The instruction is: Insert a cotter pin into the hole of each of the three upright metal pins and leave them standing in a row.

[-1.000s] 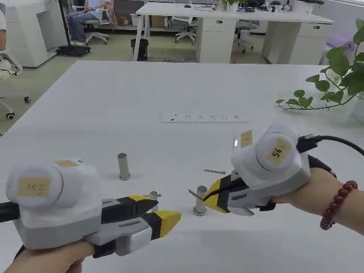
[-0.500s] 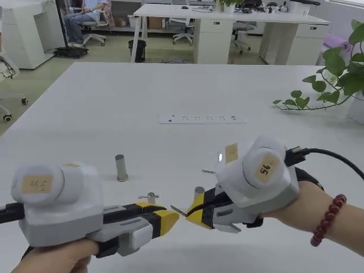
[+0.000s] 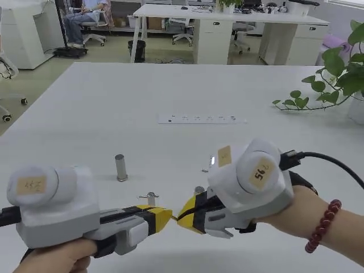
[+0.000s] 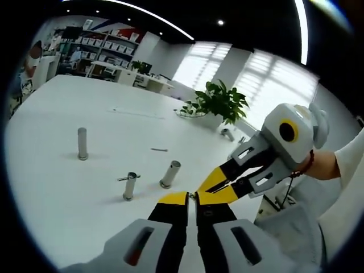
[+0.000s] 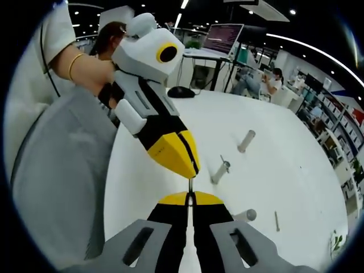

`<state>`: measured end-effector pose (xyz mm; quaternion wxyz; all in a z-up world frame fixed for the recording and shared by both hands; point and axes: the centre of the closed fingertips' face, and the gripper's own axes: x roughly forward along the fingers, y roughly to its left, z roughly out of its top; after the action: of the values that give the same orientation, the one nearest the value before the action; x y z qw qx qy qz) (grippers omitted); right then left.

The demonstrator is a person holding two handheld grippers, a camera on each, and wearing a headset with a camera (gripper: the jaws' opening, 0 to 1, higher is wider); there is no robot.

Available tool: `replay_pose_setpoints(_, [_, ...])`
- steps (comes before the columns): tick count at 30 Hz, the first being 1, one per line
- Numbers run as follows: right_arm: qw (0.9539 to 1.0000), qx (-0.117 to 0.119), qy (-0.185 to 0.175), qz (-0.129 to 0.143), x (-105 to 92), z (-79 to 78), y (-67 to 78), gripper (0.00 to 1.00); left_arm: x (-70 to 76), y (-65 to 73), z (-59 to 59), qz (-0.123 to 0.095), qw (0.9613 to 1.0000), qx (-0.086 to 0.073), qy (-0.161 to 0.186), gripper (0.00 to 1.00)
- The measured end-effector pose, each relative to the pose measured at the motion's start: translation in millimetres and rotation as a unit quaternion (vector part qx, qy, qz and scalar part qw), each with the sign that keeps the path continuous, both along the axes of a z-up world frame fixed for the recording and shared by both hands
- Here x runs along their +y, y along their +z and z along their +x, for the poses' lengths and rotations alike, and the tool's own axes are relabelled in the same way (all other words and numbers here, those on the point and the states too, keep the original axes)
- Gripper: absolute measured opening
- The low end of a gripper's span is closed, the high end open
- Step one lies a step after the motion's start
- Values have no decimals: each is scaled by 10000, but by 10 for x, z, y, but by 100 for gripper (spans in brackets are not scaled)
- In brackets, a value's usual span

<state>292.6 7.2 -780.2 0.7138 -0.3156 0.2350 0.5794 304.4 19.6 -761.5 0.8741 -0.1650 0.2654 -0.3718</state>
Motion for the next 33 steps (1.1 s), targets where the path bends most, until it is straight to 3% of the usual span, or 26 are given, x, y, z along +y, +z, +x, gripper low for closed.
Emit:
replay_pose_setpoints(9, [10000, 7, 52, 54, 13, -14, -14, 3, -41, 24, -52, -129, 9999, -15, -112, 1])
replay_pose_setpoints(15, [9998, 27, 46, 172, 29, -16, -8, 5, -44, 50, -47, -89, 9998, -125, -139, 0])
replay_pose_setpoints(18, [9992, 209, -45, 336, 44, -23, -10, 11, -35, 62, -31, -55, 9998, -167, -132, 0])
replay_pose_setpoints(22, [9981, 375, -152, 456, 25, -18, -9, 12, -22, 82, -32, 20, 9994, -280, -212, 0])
replay_pose_setpoints(28, [9951, 704, -201, 667, -17, -21, 9, 14, -13, 45, -81, 308, 9972, -479, -494, 0])
replay_pose_setpoints(33, [9896, 1196, -70, 797, -44, -96, -18, 16, -39, 29, -127, 422, 9944, -611, -757, 0])
